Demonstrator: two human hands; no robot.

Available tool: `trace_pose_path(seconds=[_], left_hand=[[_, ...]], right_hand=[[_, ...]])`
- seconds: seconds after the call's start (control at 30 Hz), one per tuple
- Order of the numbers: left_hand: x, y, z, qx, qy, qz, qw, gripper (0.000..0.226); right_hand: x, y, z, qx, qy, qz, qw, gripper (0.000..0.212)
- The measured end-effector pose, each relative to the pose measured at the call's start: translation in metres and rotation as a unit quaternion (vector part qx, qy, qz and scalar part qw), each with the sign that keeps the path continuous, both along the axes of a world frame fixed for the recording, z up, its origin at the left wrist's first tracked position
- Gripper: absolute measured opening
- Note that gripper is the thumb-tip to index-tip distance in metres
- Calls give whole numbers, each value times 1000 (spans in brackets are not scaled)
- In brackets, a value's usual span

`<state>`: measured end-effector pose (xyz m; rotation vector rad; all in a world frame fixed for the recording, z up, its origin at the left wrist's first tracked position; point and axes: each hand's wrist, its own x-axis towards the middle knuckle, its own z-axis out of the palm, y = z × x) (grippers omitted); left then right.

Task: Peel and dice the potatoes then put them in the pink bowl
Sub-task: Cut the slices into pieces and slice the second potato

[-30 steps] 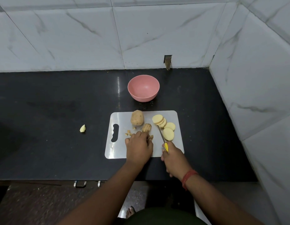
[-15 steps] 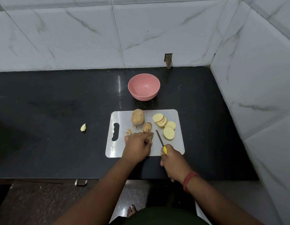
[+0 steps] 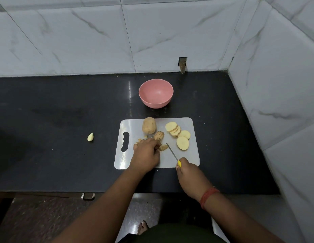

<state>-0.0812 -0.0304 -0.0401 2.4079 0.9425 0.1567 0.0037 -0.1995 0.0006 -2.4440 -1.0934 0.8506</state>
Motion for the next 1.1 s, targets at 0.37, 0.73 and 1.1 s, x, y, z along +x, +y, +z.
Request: trace_pose_path(seconds=[0.37, 0.73, 1.1], left_hand=[[5, -4, -3, 6, -27, 29, 999, 9], [6, -2, -4, 66, -7, -5, 998, 9], [5, -1, -5, 62, -12, 10, 998, 12]], right_hand=[[-6, 10, -2, -14, -6, 18, 1000, 6], [-6, 28, -2, -62, 16, 16, 998, 6], [-6, 12, -12, -146, 42, 25, 988, 8]])
